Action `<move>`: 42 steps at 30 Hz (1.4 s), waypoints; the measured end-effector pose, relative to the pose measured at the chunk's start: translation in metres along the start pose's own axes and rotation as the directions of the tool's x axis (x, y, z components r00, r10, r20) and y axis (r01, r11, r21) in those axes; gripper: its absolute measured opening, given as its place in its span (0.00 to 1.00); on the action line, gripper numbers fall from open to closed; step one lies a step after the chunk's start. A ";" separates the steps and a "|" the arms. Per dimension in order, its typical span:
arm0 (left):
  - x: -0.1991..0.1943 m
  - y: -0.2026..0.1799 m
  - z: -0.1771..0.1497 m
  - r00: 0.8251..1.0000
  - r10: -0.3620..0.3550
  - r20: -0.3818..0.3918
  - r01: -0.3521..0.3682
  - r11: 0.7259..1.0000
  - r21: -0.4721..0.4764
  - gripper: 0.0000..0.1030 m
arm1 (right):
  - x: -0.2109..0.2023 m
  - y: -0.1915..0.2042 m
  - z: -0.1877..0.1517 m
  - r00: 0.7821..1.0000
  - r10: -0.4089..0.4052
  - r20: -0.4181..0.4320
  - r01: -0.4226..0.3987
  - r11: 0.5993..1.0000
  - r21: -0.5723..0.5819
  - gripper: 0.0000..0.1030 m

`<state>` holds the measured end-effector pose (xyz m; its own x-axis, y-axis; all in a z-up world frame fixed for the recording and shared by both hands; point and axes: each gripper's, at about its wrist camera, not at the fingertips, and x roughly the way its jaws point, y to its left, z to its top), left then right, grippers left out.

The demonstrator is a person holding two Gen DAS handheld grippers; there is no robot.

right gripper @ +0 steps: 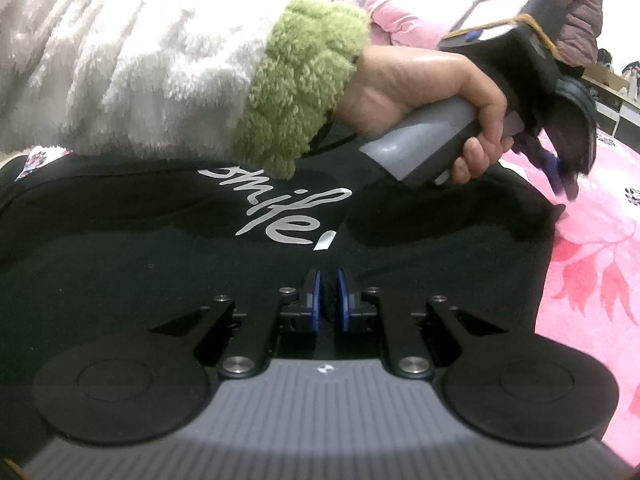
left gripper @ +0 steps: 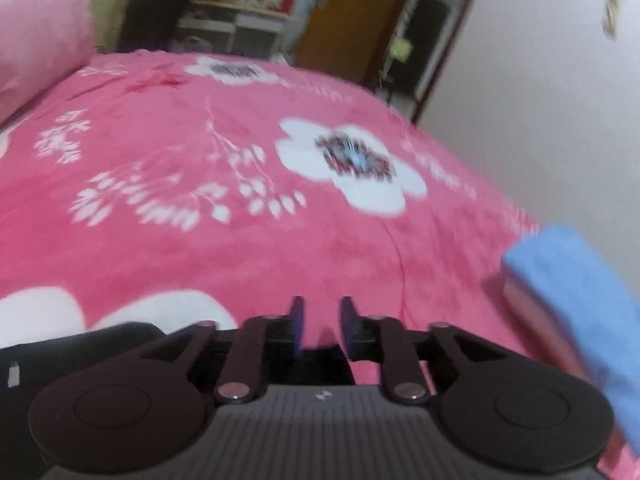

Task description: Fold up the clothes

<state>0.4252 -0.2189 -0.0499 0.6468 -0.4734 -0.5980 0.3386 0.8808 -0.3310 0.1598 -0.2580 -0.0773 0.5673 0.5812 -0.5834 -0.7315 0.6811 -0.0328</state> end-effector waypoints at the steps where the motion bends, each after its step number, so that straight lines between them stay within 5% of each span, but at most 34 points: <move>1: -0.008 0.006 0.001 1.000 -0.006 0.016 0.006 1.000 -0.012 0.35 | 0.000 0.000 0.000 1.000 0.001 0.000 -0.001 1.000 0.003 0.10; 9: -0.098 0.052 -0.002 0.998 0.018 0.057 -0.019 1.000 0.004 0.39 | -0.001 0.000 -0.001 1.000 -0.001 0.001 0.001 1.000 0.002 0.12; 11: -0.120 0.066 -0.010 0.999 0.020 0.031 -0.020 1.000 0.000 0.39 | -0.002 0.001 -0.001 1.000 -0.005 0.002 0.005 1.000 -0.005 0.17; 14: -0.146 0.082 -0.029 1.000 -0.003 -0.019 0.003 1.000 -0.005 0.38 | -0.008 0.005 0.000 1.000 -0.029 0.007 0.030 0.999 -0.043 0.39; 22: -0.151 0.082 -0.074 0.995 -0.063 -0.083 0.070 0.994 0.079 0.39 | -0.063 0.000 0.012 0.984 -0.153 0.092 0.153 0.988 0.003 0.49; 26: -0.137 0.088 -0.087 0.989 -0.101 -0.106 0.106 0.994 0.040 0.39 | -0.107 -0.007 0.002 0.944 -0.320 0.082 0.287 0.917 0.278 0.49; 28: -0.132 0.090 -0.091 0.987 -0.119 -0.107 0.121 0.993 0.016 0.39 | -0.111 0.005 -0.005 0.932 -0.360 0.034 0.333 0.890 0.313 0.46; 42: -0.121 0.099 -0.102 0.991 -0.128 -0.036 0.128 0.992 -0.013 0.19 | -0.025 0.065 0.025 0.927 -0.366 -0.086 0.364 0.931 -0.038 0.29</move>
<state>0.3104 -0.0757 -0.0842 0.5731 -0.5826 -0.5763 0.4094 0.8128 -0.4144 0.1077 -0.2172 -0.0449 0.7608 0.2514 -0.5984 -0.4890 0.8282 -0.2738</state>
